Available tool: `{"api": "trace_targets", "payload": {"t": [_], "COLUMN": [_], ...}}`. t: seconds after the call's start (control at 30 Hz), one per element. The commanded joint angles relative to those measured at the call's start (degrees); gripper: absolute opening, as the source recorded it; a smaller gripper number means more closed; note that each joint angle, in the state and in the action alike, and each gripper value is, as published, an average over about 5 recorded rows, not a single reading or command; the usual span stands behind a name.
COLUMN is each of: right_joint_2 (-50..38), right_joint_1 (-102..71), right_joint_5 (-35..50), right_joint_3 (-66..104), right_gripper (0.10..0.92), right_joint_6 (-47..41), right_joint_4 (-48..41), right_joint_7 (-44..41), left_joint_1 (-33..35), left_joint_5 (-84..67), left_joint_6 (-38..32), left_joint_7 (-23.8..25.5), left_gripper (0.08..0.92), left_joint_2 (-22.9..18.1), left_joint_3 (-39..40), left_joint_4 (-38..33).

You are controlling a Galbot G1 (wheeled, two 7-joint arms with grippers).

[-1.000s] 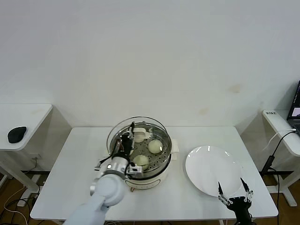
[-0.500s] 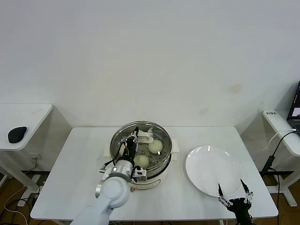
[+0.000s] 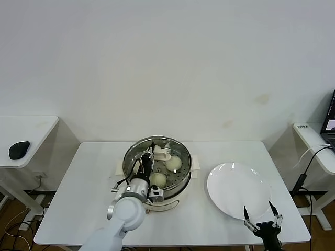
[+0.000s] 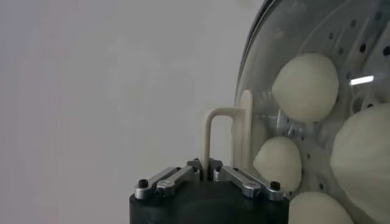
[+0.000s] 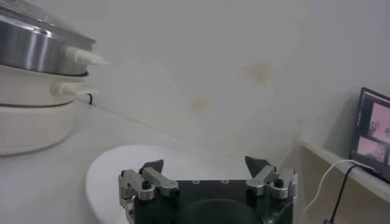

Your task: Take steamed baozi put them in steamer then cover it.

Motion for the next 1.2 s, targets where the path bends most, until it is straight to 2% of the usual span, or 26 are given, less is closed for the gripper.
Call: {"api": "trace_targets", "payload": {"t": [0.03, 0.17, 0.53, 0.8, 0.87, 0.97, 1.03, 1.2], "right_joint_2": [0.04, 0.06, 0.04, -0.11, -0.18, -0.54, -1.15, -3.1], "right_joint_1": [0.01, 0.01, -0.2, -0.32, -0.36, -0.53, -0.9, -2.79], "right_joint_5": [-0.11, -0.17, -0.43, -0.27, -0.12, 0.53, 1.24, 2.72], "right_joint_3": [-0.07, -0.13, -0.53, -0.67, -0.85, -1.3, -1.7, -3.7], "right_gripper": [0.823, 0.823, 0.823, 0.823, 0.823, 0.823, 0.823, 0.823], "right_joint_6": [0.06, 0.04, 0.14, 0.11, 0.09, 0.01, -0.01, -0.09], "right_joint_4": [-0.14, -0.15, -0.09, -0.19, -0.27, -0.27, -0.19, 0.53], "right_joint_7": [-0.04, -0.08, -0.17, -0.15, -0.16, -0.26, -0.34, -0.35], "left_joint_1": [0.36, 0.67, 4.74, 14.84, 18.76, 26.23, 31.66, 42.62], "left_joint_5": [-0.78, -2.08, -3.89, -17.18, -23.74, -35.74, -46.26, -74.0], "left_joint_6": [-0.16, -0.01, -0.06, -1.46, -1.62, -3.04, -7.84, -28.86], "left_joint_7": [-0.44, -0.58, -1.01, -4.82, -7.08, -12.83, -16.68, -19.89], "left_gripper": [0.15, 0.204, 0.524, 0.747, 0.793, 0.819, 0.822, 0.823], "left_joint_2": [-0.57, -0.47, 0.81, 4.48, 5.51, 6.38, 6.35, 3.78], "left_joint_3": [-0.01, -0.1, -2.28, -6.78, -8.43, -12.47, -17.52, -31.81], "left_joint_4": [0.24, -0.45, -6.15, -16.92, -20.17, -23.74, -24.82, -22.7]}}
